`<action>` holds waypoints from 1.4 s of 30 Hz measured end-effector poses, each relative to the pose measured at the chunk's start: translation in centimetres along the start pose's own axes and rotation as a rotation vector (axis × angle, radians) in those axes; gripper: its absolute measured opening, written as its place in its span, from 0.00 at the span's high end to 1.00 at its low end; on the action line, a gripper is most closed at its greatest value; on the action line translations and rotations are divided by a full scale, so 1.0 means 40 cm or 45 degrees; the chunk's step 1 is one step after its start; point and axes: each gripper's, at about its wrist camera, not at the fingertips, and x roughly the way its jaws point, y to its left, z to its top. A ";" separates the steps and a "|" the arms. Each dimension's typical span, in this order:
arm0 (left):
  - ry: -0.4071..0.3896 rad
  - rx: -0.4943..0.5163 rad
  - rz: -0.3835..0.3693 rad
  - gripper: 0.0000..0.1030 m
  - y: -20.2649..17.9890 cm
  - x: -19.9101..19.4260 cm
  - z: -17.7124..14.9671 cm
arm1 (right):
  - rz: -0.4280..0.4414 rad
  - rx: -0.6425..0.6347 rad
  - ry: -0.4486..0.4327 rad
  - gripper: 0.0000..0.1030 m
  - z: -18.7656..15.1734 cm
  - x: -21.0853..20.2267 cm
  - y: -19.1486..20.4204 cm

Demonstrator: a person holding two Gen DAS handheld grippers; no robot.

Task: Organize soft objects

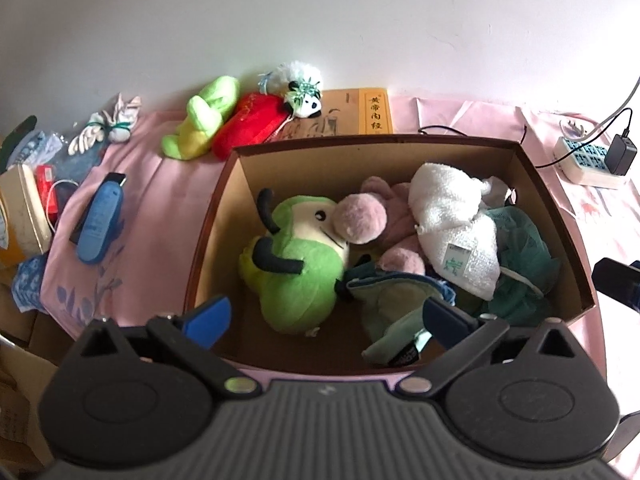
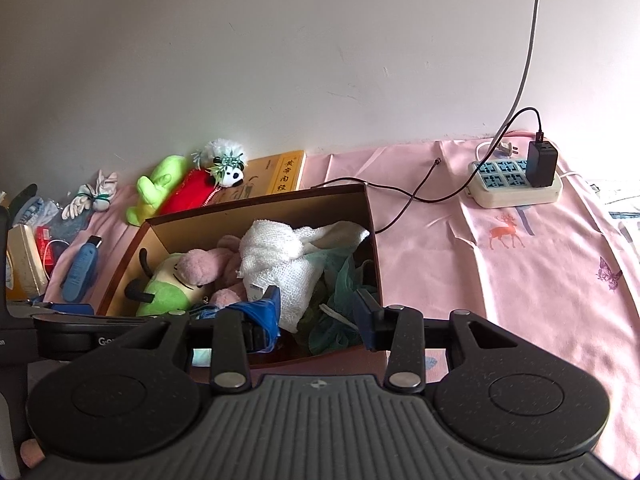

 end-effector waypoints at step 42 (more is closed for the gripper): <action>-0.026 -0.034 0.031 0.01 0.029 -0.034 -0.017 | -0.184 -0.107 0.110 0.76 0.007 0.050 0.052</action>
